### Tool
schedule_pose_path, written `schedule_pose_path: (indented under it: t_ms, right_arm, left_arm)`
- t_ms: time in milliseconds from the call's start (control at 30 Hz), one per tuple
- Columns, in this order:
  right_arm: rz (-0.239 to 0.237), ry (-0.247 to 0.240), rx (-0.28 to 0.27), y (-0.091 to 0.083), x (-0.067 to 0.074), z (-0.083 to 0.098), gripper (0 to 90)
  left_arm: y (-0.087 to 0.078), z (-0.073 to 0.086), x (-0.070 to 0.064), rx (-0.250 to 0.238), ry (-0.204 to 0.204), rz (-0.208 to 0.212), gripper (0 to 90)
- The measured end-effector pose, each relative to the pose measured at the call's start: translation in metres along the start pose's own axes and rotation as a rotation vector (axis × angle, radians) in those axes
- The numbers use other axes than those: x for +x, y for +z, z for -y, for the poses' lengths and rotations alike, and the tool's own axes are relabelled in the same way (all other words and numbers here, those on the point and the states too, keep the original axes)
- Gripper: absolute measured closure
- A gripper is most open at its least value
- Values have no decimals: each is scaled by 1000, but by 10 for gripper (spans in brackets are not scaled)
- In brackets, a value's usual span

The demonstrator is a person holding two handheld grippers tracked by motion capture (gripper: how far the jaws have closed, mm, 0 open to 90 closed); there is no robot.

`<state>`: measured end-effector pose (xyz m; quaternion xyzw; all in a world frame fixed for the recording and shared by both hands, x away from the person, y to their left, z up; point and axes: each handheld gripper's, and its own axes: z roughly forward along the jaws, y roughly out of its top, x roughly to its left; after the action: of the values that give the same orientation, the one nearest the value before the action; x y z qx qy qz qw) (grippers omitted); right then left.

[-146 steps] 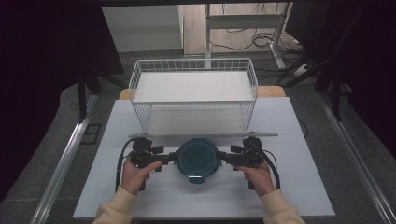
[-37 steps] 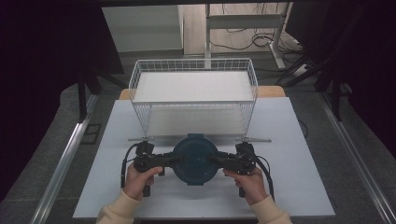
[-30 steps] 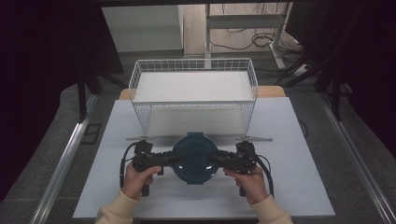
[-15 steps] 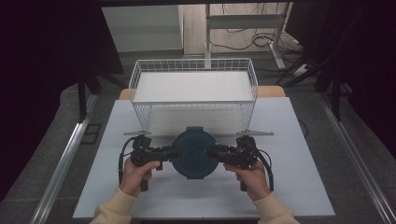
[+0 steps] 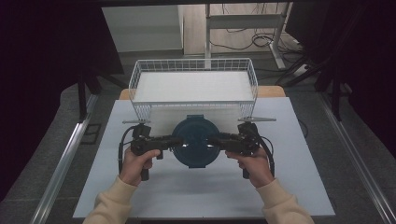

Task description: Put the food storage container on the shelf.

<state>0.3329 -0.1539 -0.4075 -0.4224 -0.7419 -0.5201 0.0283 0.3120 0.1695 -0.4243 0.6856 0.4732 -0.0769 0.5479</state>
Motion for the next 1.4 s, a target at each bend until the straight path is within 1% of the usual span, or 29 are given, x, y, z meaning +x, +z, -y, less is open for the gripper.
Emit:
schedule_pose_path:
  t_ms: [267,367,567,700,767,967,1033,1133,1233,1400]
  right_arm:
    - [-3,-28,-26,-10,11,-24,396]
    - [-6,-37,-38,-14,15,-34,396]
    - [-7,-45,-50,-20,21,-50,396]
    - [-11,-46,-55,-22,22,-60,396]
    - [-16,-44,-58,-22,21,-64,396]
    - [-14,-47,-63,-21,22,-78,397]
    - [-15,-53,-63,-21,22,-84,397]
    - [-17,-55,-70,-21,22,-93,396]
    - [-11,-63,-74,-22,23,-104,397]
    - [-3,-72,-63,-20,22,-125,396]
  left_arm:
    - [-11,-25,-15,-31,27,3,420]
    - [-15,-34,-20,-39,45,2,422]
    - [-21,-50,-28,-49,73,0,422]
    - [-23,-60,-32,-56,85,-6,423]
    - [-24,-65,-33,-60,93,-12,423]
    - [-25,-80,-34,-66,90,-13,420]
    - [-26,-86,-35,-68,101,-18,419]
    - [-28,-95,-37,-77,107,-20,418]
    - [-28,-105,-36,-83,102,-13,417]
    - [-28,-124,-31,-91,99,-9,417]
